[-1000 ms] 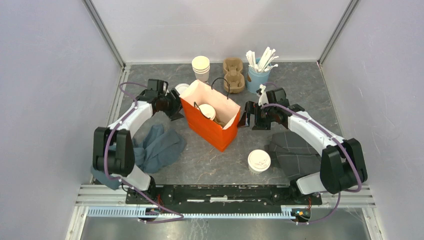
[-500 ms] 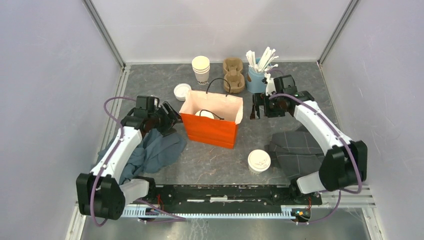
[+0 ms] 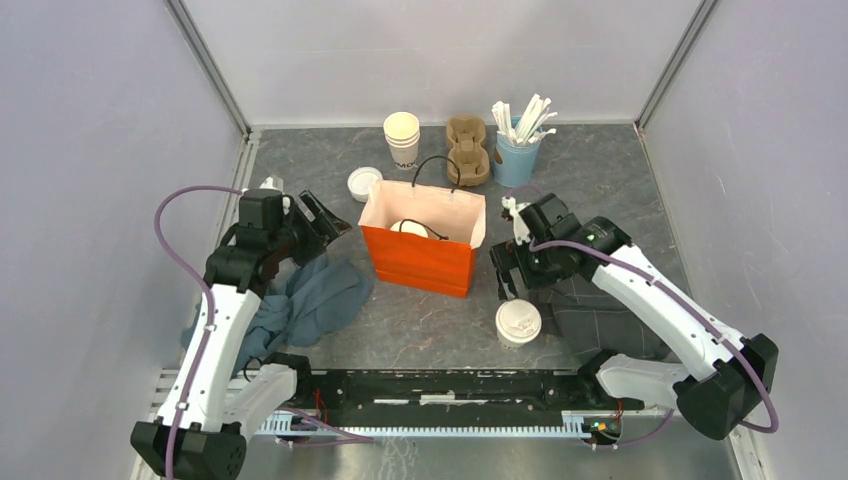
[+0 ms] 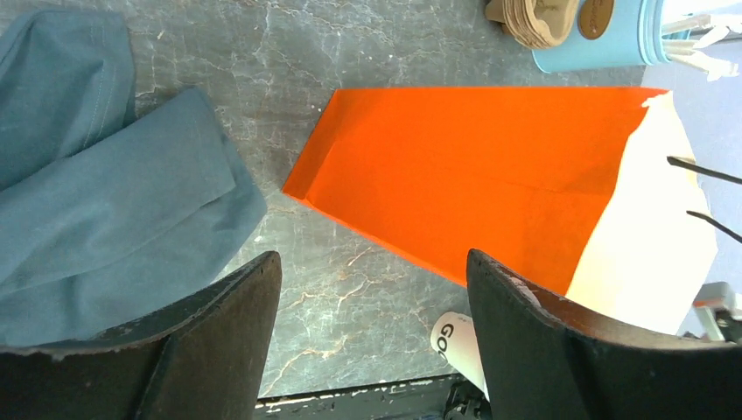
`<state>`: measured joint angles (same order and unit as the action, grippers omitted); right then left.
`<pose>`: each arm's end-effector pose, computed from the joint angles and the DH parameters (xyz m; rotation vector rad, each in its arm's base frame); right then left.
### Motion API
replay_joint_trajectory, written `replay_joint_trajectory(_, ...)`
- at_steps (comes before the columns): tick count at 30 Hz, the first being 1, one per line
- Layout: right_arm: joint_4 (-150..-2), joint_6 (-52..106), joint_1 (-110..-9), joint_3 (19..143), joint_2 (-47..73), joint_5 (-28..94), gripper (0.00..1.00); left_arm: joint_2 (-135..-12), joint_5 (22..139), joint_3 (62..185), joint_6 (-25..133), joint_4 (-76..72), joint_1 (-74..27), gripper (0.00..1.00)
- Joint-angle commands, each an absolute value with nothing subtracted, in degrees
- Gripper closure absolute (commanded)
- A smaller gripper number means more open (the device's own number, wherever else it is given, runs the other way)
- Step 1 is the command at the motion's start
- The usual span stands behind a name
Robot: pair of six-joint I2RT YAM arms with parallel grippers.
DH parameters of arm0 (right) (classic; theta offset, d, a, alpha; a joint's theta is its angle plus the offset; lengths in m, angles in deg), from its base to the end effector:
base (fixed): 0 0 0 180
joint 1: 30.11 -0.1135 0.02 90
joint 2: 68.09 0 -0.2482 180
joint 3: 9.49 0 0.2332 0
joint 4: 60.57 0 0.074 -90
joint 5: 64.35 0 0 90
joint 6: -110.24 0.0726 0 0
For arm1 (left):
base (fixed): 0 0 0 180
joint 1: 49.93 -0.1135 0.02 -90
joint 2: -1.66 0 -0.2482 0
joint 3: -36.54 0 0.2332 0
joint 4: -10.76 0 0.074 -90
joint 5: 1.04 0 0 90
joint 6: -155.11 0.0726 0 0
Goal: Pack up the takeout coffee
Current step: Pick up the coffee cup from the center of the board.
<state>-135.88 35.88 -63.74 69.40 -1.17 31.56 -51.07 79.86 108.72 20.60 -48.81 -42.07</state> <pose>0.1761 0.1261 0.2595 -0.4604 2.6947 0.3982 0.1975 -0.0389 0.2948 -0.6553 2.2548 -0.6491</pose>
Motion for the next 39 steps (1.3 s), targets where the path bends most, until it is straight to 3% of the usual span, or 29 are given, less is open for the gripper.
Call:
replay_joint_trajectory(1, -138.35, 46.38, -67.45, 68.11, -2.95, 26.76, 0.02, -48.45, 79.41, 110.02, 23.32, -50.26, -42.11, 0.16)
replay_joint_trajectory(14, -143.23, 53.30, -80.12, 68.17, -1.63, 13.63, 0.02, -42.19, 76.86, 110.07, 26.57, -55.00, -42.11, 0.16)
replay_joint_trajectory(28, -142.70, 55.53, -85.13, 66.29, -1.01, 13.80, 0.04, -42.04, 75.76, 111.30, 29.03, -56.85, -42.11, 0.16)
replay_joint_trajectory(39, -143.24, 55.05, -85.31, 65.01, -1.34, 14.31, 0.12, -42.57, 75.09, 110.69, 29.43, -56.56, -42.11, 0.16)
